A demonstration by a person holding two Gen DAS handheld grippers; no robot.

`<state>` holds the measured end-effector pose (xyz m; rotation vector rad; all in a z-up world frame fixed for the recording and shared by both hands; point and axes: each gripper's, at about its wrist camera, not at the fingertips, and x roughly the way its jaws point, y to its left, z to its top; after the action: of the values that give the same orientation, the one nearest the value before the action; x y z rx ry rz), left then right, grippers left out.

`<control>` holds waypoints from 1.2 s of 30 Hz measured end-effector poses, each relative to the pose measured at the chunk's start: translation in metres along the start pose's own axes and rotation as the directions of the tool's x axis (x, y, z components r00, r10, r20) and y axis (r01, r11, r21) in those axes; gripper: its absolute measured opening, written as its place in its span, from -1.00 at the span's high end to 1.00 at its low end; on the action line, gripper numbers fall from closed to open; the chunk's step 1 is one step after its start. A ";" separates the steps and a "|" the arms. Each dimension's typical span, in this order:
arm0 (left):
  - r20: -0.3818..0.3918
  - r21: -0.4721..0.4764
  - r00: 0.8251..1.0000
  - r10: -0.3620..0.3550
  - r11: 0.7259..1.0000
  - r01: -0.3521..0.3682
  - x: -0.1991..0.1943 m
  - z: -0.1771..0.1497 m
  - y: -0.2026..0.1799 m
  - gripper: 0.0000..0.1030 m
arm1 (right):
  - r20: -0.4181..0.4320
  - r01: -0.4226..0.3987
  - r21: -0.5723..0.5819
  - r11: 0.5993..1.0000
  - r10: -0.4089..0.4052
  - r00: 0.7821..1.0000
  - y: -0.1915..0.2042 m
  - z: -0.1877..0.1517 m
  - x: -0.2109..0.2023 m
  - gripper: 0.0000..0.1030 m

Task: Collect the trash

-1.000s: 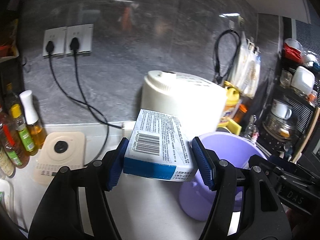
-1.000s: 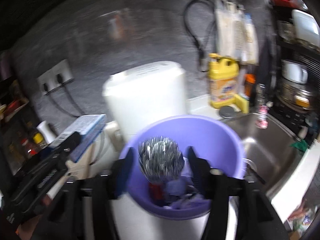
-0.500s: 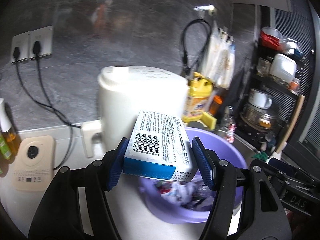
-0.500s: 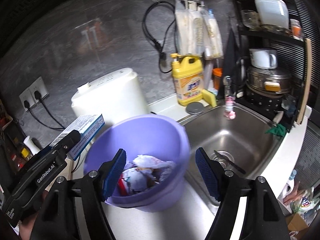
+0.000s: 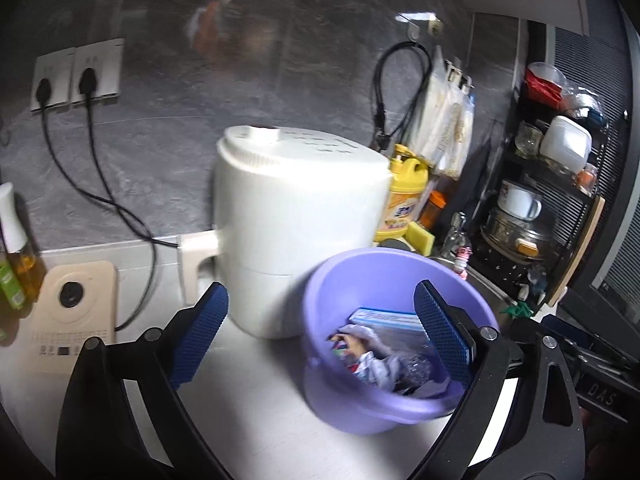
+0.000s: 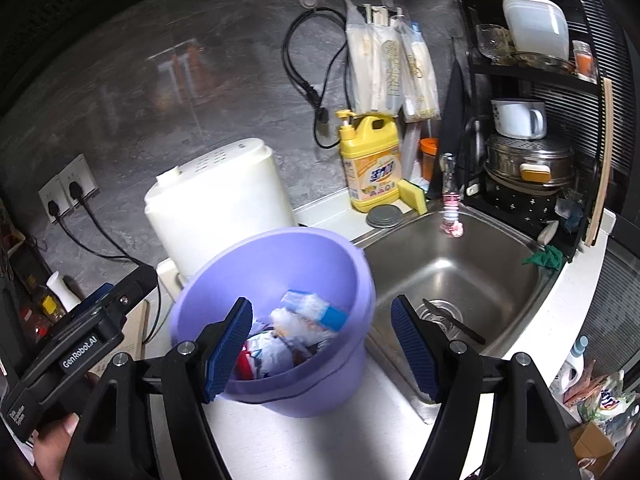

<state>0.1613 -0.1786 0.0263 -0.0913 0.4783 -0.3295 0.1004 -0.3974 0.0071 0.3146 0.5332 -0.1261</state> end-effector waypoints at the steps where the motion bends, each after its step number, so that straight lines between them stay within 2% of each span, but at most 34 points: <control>1: 0.004 0.001 1.000 0.009 1.000 -0.009 -0.005 0.000 0.004 -0.83 | -0.001 -0.005 -0.003 1.000 0.005 1.000 0.003 -0.001 0.000 -0.39; 10: 0.045 -0.014 0.997 0.056 0.998 -0.055 -0.047 0.003 0.032 -0.88 | 0.031 -0.042 -0.020 0.999 0.043 0.999 0.030 0.000 -0.017 -0.58; 15: 0.069 0.005 0.994 0.086 0.996 -0.087 -0.071 0.002 0.042 -0.88 | 0.065 -0.073 -0.029 0.997 0.074 0.995 0.042 -0.002 -0.032 -0.86; 23: 0.054 0.010 0.989 0.139 0.990 -0.140 -0.102 -0.007 0.065 -0.88 | 0.062 -0.134 -0.046 0.990 0.137 0.989 0.059 -0.009 -0.044 -0.86; 27: 0.050 0.009 0.982 0.181 0.983 -0.181 -0.118 -0.009 0.076 -0.88 | 0.057 -0.161 -0.073 0.984 0.166 0.985 0.070 -0.012 -0.050 -0.86; 36: 0.060 -0.009 0.972 0.228 0.974 -0.228 -0.154 -0.011 0.095 -0.88 | 0.034 -0.211 -0.140 0.967 0.218 0.975 0.092 -0.022 -0.065 -0.86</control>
<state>0.0551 -0.0376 0.0679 -0.0474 0.4241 -0.1007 0.0531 -0.3009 0.0468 0.2341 0.4536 0.1117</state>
